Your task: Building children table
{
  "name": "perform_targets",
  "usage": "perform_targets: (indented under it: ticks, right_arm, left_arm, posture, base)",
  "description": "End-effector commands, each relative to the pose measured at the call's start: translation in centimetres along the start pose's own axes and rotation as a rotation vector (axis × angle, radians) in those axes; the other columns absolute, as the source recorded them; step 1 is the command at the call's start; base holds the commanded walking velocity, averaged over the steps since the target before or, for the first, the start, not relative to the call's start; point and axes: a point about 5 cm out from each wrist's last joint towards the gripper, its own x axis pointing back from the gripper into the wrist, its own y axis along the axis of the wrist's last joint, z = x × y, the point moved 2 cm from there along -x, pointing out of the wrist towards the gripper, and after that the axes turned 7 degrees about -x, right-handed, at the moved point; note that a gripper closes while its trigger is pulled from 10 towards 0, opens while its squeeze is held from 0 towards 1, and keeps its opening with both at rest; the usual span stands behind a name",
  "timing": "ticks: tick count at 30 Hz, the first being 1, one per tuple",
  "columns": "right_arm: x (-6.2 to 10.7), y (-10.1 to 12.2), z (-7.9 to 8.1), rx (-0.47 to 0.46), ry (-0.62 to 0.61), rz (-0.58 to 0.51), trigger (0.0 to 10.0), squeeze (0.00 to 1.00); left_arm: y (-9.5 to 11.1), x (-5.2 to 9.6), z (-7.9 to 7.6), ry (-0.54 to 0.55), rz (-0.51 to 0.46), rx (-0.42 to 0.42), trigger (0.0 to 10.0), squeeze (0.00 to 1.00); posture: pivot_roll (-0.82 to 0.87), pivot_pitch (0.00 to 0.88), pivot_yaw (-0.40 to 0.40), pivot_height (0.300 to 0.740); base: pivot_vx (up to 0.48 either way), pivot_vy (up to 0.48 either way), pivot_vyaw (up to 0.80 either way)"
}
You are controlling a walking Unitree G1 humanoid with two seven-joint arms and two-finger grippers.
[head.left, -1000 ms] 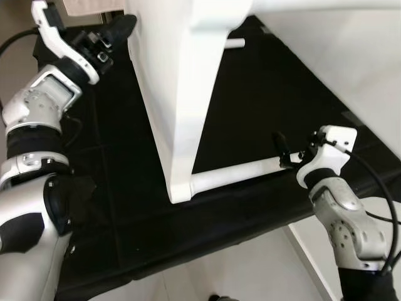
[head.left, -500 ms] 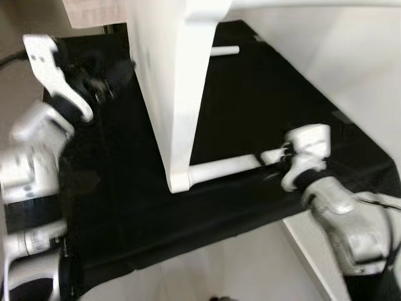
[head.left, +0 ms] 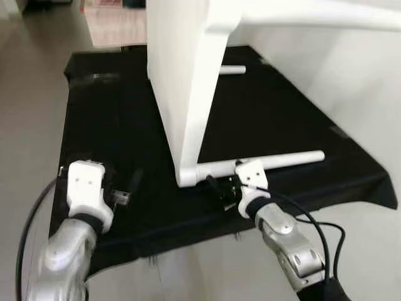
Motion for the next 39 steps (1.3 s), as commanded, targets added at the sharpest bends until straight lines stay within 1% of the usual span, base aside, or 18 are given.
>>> perform_targets:
  ticks: [1,2,3,4,6,9,15,18,20,21,22,23,24,27,30,34,37,39]
  right_arm:
    - [0.1,-0.5,-1.0,-0.01,-0.045,0.012,10.0,0.0]
    - [0.1,-1.0,-1.5,-0.025,-0.074,0.028,10.0,0.0]
    - [0.1,-1.0,-1.5,-0.025,-0.074,0.028,10.0,0.0]
    - [0.1,-1.2,-1.8,-0.031,-0.093,0.033,10.0,0.0]
    - [0.0,-1.1,-1.8,-0.02,-0.103,0.017,10.0,0.0]
    - [0.0,-1.1,-1.7,-0.017,-0.102,0.01,10.0,0.0]
    - [0.5,-1.4,-1.8,-0.057,-0.1,0.018,10.0,0.0]
    - [1.5,-2.9,-2.3,-0.119,-0.122,0.087,10.0,0.0]
    - [1.8,-3.4,-2.5,-0.131,-0.127,0.108,10.0,0.0]
    - [2.1,-4.0,-2.4,-0.125,-0.121,0.133,10.0,0.0]
    - [2.4,-4.3,-2.3,-0.12,-0.115,0.149,10.0,0.0]
    - [2.8,-5.1,-1.8,-0.108,-0.088,0.19,10.0,0.0]
    - [2.9,-5.3,-1.6,-0.108,-0.082,0.198,10.0,0.0]
    - [3.0,-5.0,-1.7,-0.11,-0.1,0.176,10.0,0.0]
    - [3.0,-4.3,-1.4,-0.115,-0.099,0.115,10.0,0.0]
    - [3.0,-4.2,-1.2,-0.16,-0.112,0.108,10.0,0.0]
    - [3.0,-3.9,-1.1,-0.164,-0.104,0.094,10.0,0.0]
    - [2.9,-3.9,-1.1,-0.166,-0.098,0.091,10.0,0.0]
  left_arm:
    - [-0.2,0.0,-0.3,0.018,0.004,-0.011,10.0,0.0]
    - [-1.0,0.6,0.1,0.067,0.031,0.004,10.0,0.0]
    - [-1.0,0.6,0.1,0.067,0.031,0.004,10.0,0.0]
    - [-1.4,1.1,0.5,0.104,0.048,0.011,10.0,0.0]
    - [-1.8,1.8,0.1,0.106,0.055,0.0,10.0,0.0]
    - [-1.9,1.9,-0.2,0.095,0.051,0.007,10.0,0.0]
    - [-1.7,1.2,-1.0,0.031,0.02,-0.005,10.0,0.0]
    - [-1.1,0.2,-1.6,-0.044,-0.015,-0.044,10.0,0.0]
    - [-1.0,0.1,-1.7,-0.056,-0.022,-0.055,10.0,0.0]
    - [-0.9,-0.2,-1.7,-0.057,-0.03,-0.061,10.0,0.0]
    - [-0.8,-0.4,-1.6,-0.056,-0.035,-0.064,10.0,0.0]
    - [-0.7,-0.6,-1.3,-0.051,-0.039,-0.065,10.0,0.0]
    - [-0.7,-0.5,-1.2,-0.05,-0.039,-0.065,10.0,0.0]
    - [-0.7,-0.4,-1.2,-0.057,-0.041,-0.065,10.0,0.0]
    - [-0.8,-0.2,-1.0,-0.048,-0.043,-0.071,10.0,0.0]
    - [-0.8,-0.2,-0.6,-0.039,-0.047,-0.063,10.0,0.0]
    - [-0.8,-0.2,-0.4,-0.022,-0.053,-0.044,10.0,0.0]
    - [-0.9,-0.2,-0.3,-0.014,-0.054,-0.037,10.0,0.0]
  posture:
    - [-0.14,0.023,-0.098,0.74]
    - [-0.14,0.021,-0.098,0.74]
    - [-0.14,0.021,-0.098,0.74]
    - [-0.14,0.017,-0.1,0.74]
    - [-0.13,0.01,-0.1,0.74]
    - [-0.14,0.007,-0.098,0.74]
    - [-0.14,0.01,-0.093,0.74]
    - [-0.14,0.013,-0.077,0.74]
    - [-0.14,0.013,-0.077,0.74]
    - [-0.15,0.018,-0.048,0.74]
    - [-0.15,0.019,-0.042,0.74]
    - [-0.16,0.023,-0.027,0.74]
    - [-0.16,0.026,-0.017,0.74]
    - [-0.16,0.031,-0.007,0.74]
    - [-0.17,0.039,0.003,0.74]
    - [-0.17,0.05,0.003,0.74]
    - [-0.17,0.057,-0.021,0.74]
    - [-0.17,0.057,-0.021,0.74]
  base:
    - [0.0,0.0,0.0]
    - [0.0,0.0,0.0]
    - [0.0,0.0,0.0]
    - [0.0,0.0,0.0]
    - [0.0,0.0,0.0]
    - [0.0,0.0,0.0]
    - [0.0,0.0,0.0]
    - [0.0,0.0,0.0]
    - [0.0,0.0,0.0]
    - [0.0,0.0,0.0]
    - [0.0,0.0,0.0]
    - [0.0,0.0,0.0]
    - [0.0,0.0,0.0]
    - [0.0,0.0,0.0]
    - [0.0,0.0,0.0]
    - [0.0,0.0,0.0]
    - [0.0,0.0,0.0]
    - [0.0,0.0,0.0]
